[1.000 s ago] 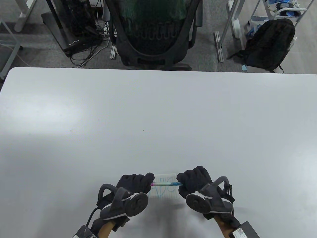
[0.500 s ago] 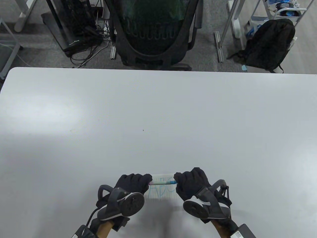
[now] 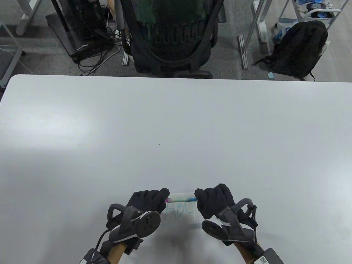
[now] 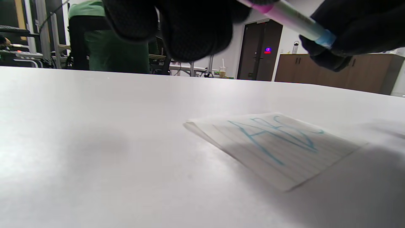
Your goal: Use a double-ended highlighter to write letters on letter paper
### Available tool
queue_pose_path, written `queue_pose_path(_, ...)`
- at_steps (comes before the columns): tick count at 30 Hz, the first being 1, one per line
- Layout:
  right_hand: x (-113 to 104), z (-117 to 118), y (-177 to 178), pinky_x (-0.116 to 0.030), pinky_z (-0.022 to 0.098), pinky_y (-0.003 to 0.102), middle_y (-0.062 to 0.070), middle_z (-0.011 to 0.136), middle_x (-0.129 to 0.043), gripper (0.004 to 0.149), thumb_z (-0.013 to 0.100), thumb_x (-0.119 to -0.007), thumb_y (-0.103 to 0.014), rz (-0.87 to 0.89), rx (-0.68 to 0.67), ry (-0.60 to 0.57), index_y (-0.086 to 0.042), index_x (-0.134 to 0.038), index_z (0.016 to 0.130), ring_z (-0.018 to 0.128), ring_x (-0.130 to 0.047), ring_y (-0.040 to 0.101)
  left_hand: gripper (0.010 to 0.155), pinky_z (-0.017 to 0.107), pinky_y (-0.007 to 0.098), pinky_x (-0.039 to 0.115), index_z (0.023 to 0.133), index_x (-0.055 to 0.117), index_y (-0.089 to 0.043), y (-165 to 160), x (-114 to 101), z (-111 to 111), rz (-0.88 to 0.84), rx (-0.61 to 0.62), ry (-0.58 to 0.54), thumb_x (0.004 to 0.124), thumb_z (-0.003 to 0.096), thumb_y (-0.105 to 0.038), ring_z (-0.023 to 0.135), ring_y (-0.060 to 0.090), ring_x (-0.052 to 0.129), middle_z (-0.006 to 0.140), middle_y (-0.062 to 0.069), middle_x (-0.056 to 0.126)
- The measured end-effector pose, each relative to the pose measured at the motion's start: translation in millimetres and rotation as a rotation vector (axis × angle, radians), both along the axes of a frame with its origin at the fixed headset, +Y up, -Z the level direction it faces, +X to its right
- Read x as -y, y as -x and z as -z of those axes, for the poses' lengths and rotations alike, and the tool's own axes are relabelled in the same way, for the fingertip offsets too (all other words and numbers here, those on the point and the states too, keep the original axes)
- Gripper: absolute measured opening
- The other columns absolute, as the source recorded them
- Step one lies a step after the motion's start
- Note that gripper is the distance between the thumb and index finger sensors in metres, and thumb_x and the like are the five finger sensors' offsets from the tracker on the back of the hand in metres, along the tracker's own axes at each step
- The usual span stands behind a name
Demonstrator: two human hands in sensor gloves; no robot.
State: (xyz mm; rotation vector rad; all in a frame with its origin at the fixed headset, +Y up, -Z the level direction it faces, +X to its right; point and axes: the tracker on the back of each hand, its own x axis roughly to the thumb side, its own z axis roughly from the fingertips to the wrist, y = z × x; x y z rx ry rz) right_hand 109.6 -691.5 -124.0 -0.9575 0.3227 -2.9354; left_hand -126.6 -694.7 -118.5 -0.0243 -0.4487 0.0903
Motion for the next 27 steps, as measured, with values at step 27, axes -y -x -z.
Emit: queue_pose_path(27,27,33,-51,-0.069,0.059,0.067,0.023,0.078,-0.090,0.048,0.054,-0.072,-0.033,-0.146,0.390,0.097,-0.006,-0.077,0.093,0.064,-0.093,0.040,0.066,0.082,0.054,0.059,0.118,0.023,-0.021,10,8,7,0.078,-0.065,0.013,0.051,0.0621,-0.042,0.109,0.024,0.059,0.122,0.010,0.040)
